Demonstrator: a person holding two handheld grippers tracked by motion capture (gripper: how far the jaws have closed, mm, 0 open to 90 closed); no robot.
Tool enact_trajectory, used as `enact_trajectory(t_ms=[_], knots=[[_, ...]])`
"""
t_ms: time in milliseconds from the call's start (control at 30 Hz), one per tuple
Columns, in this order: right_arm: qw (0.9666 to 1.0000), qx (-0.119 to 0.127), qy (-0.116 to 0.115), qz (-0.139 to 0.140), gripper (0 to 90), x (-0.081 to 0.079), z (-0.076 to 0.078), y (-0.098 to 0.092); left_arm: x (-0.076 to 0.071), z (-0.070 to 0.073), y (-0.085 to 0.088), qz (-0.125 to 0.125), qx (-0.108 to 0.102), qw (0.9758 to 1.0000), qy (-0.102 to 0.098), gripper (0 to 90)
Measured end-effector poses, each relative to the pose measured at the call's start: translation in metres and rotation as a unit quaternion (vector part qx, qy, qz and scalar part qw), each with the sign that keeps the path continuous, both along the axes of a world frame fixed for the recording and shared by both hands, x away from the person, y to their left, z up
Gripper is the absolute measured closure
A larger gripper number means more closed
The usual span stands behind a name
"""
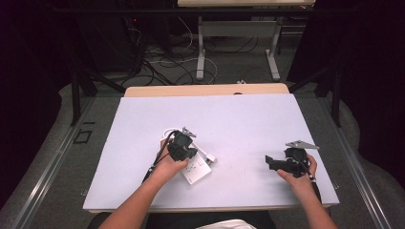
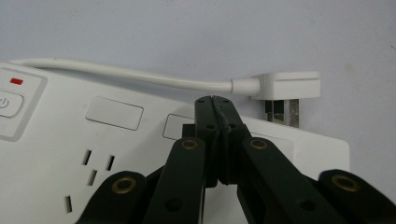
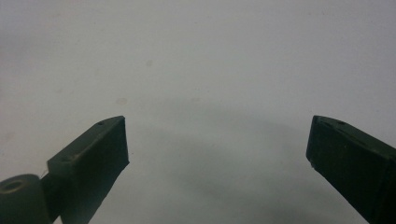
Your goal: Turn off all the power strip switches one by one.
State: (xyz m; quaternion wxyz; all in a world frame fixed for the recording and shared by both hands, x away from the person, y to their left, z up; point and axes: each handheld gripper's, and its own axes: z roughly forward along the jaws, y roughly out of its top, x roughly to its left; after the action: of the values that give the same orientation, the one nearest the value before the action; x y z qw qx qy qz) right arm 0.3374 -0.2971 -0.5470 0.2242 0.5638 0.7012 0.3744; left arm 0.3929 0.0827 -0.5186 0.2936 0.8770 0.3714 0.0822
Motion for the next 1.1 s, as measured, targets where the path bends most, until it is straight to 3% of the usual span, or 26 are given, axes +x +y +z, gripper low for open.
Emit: enact_trajectory(t_ms=[533, 600, 1100], knots=[[1.0, -0.002, 0.001, 0.001, 5.1, 0.0, -0.0003, 0.0005, -0.0007, -0.0018, -0.0009, -0.004, 0.004, 1.0, 0.003, 90.0], [1.0, -0.002, 0.0, 0.002, 5.1, 0.0, -0.0002, 0.0004, -0.0015, -0.0028, -0.002, -0.007, -0.006, 0.9999, 0.011, 90.0], [1.0, 0.0, 0.0, 0.001, 5.1, -0.0001, 0.0002, 0.0004, -0.002, -0.0025, -0.0028, -0.007, -0.002, 0.9999, 0.007, 90.0]])
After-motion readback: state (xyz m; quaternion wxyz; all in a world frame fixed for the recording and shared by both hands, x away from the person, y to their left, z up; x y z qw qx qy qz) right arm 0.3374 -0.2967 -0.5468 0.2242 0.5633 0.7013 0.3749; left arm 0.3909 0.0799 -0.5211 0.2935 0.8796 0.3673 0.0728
